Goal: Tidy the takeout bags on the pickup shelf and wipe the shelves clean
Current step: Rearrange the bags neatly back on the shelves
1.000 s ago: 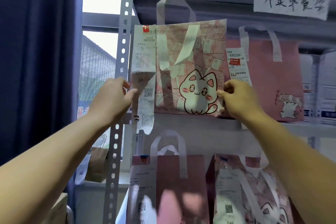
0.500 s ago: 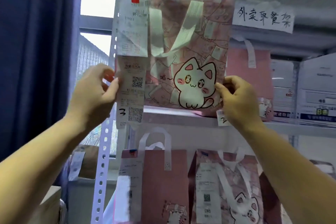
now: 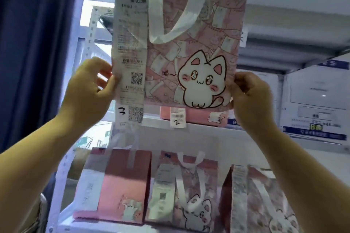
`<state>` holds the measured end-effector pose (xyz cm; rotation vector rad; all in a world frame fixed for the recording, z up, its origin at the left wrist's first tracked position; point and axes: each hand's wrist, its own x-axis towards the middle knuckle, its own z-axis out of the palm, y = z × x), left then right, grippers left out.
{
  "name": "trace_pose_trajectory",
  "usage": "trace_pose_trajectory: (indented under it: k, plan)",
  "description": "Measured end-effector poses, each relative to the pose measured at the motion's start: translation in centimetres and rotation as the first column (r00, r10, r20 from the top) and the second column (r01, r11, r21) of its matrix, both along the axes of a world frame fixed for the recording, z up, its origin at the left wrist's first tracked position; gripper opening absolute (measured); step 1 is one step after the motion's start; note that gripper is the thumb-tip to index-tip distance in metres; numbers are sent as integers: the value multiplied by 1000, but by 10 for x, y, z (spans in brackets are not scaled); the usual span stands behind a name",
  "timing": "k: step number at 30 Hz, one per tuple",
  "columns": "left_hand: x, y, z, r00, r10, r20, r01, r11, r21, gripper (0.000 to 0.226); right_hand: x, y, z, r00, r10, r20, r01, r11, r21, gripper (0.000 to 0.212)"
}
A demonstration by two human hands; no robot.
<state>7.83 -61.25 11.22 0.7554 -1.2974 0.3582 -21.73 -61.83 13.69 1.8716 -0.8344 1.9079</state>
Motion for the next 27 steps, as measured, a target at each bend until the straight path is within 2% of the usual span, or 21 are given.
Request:
trace_pose_trajectory:
  k: [5,13,18,27]
  plan:
    - [-73,-7,-10,996,-1,85,-2,999,41,14,-72,13,-12,990,-137,-17,137,990,5,17]
    - [-184,-27,-8,978,-73,193,64,996,54,14,-173,8,-23,921,-378,94,368,924,104,19]
    - [-240,-54,-6,946,-177,270,159,983,87,14,-220,-11,-25,861,-483,158,454,870,192,21]
    - [-298,-121,2,889,-282,361,227,955,189,14,-274,-53,-20,763,-625,164,569,770,289,22]
